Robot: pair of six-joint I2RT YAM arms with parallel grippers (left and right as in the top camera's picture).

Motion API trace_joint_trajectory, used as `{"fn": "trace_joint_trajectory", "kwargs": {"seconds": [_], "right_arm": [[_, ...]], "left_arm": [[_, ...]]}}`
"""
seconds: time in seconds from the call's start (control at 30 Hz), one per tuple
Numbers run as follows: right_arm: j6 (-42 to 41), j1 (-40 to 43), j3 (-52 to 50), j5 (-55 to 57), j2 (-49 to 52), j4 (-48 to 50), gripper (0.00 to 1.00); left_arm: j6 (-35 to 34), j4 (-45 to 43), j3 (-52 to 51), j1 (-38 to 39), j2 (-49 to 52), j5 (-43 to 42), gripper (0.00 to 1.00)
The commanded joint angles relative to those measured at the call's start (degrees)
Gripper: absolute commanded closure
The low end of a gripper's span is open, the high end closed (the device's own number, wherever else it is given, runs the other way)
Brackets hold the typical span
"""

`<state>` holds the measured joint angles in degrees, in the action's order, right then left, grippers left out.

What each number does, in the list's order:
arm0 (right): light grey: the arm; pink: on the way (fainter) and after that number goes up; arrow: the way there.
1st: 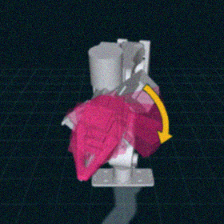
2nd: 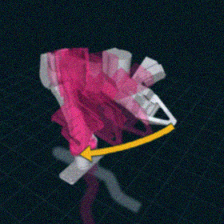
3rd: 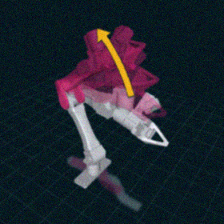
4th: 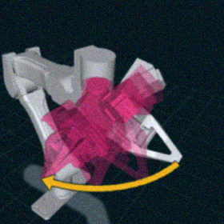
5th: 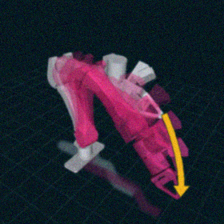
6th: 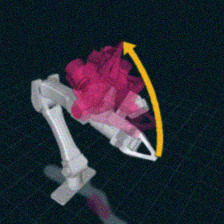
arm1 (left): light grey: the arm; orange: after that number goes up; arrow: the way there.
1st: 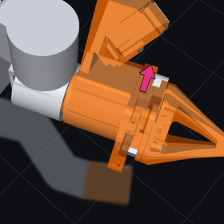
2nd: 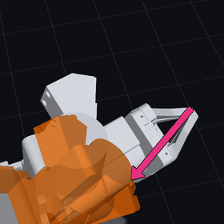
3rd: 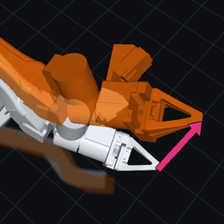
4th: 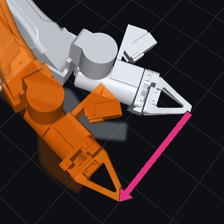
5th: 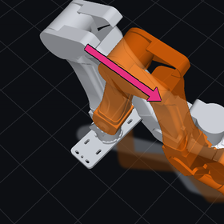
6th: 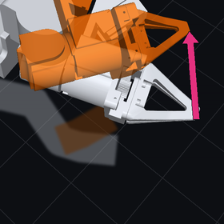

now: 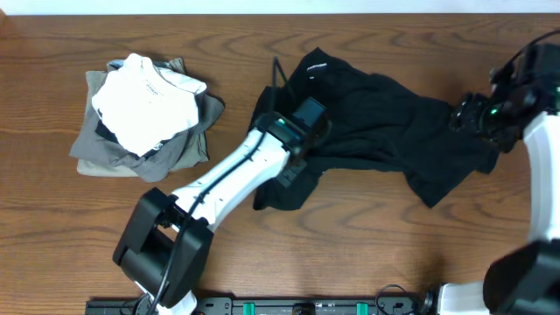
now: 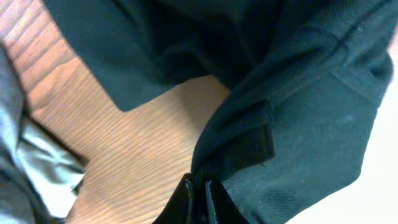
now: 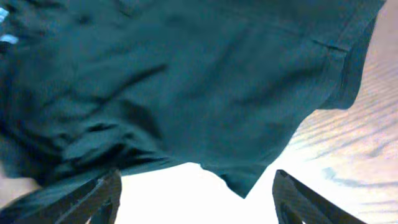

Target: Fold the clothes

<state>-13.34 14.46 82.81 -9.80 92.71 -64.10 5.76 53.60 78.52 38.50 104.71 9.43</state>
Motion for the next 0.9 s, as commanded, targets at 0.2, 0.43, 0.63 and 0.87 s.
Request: {"fn": "trace_joint_trajectory", "kwargs": {"seconds": [0.2,0.43,0.63,0.87], "right_arm": [[-4.5,0.8,-12.3,0.7,6.6,4.0,0.28],[-4.7,0.8,-20.0,0.1,7.4,5.7,0.21],[-4.9,0.7,-26.6,-2.4,7.4,15.0,0.24],[-5.1,1.3,-27.5,-1.2,7.1,20.8,0.83]], "left_arm": [[-1.1,0.5,0.8,-2.3,-1.4,1.8,0.94],[-1.1,0.6,0.8,-2.3,-1.4,1.8,0.94],[-1.1,0.5,0.8,-2.3,-1.4,1.8,0.94],[-1.1,0.6,0.8,-2.3,-1.4,1.8,0.94]]}}
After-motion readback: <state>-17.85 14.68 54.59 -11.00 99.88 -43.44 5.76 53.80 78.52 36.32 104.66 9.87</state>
